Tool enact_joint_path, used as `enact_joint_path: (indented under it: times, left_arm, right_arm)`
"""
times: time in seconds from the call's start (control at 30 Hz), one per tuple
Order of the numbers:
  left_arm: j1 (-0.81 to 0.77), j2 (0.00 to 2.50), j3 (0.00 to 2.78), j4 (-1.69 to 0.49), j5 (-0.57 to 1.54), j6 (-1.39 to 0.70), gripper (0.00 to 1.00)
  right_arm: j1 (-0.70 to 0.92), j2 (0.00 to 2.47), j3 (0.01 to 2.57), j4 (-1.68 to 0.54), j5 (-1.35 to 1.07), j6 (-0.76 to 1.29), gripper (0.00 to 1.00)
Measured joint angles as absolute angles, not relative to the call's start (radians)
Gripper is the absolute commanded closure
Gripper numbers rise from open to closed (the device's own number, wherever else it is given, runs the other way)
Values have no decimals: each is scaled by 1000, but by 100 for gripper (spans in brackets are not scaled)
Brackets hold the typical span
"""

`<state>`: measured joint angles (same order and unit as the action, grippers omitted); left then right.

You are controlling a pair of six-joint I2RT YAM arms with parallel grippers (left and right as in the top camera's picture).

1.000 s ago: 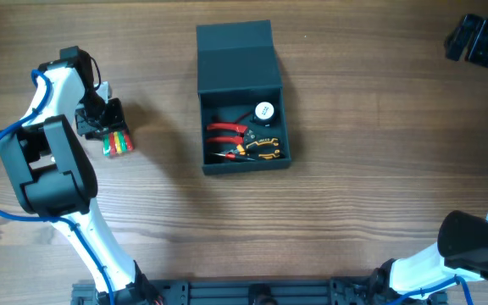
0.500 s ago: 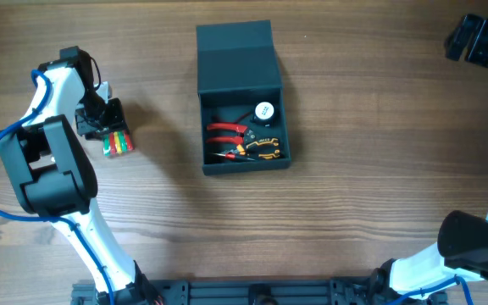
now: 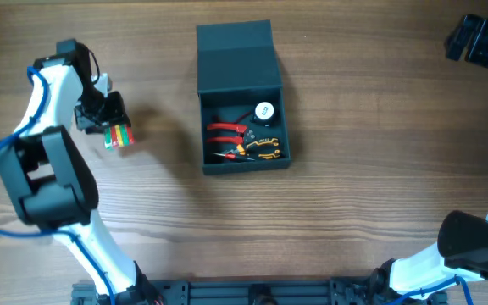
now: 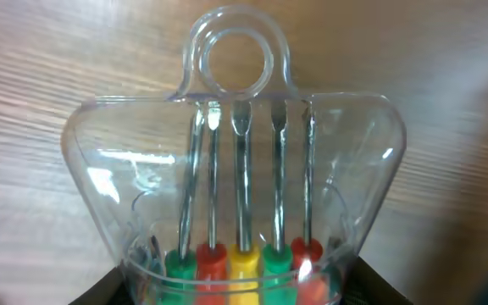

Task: Pack container
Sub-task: 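Lower the left gripper and grasp the screwdriver pack by its top, then carry the screwdriver pack into the box and release it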

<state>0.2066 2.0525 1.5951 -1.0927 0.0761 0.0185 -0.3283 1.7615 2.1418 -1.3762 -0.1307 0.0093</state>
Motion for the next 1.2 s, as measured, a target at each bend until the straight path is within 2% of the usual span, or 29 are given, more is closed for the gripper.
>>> enact_joint_path:
  times: [0.3,0.43,0.6,0.73,0.77,0.8,0.97,1.2]
  left_arm:
    - [0,1811,1711,-1094,73,41,96]
    - [-159,1764,1775,-1087,68,197,96]
    - [-378,1760,1787,-1053,50,507,96]
    - [-485,1780,1787,-1032,46,680,96]
    - [-506,1793,1787,-1031,46,741,95]
    - [-533,1822,1787,-1032,46,762,89]
    - [-542,1932,1787,-1064,60,811,87]
    - [-542,2096,1787,-1116,71,826,79]
  right_arm:
    - [-328,1761,2142,-1376,-131,9,0]
    - [-328,1761,2142,-1376,-131,9,0]
    - [-328,1761,2142,-1376,-131,6,0]
    - [-328,1761,2142,-1376,-131,6,0]
    - [-328,1761,2142,-1377,-131,6,0]
    - [-328,1761,2142,-1376,-131,6,0]
    - [-328,1761,2142,-1377,-131,6,0]
    - [-328,1761,2142,-1377,-131,6,0]
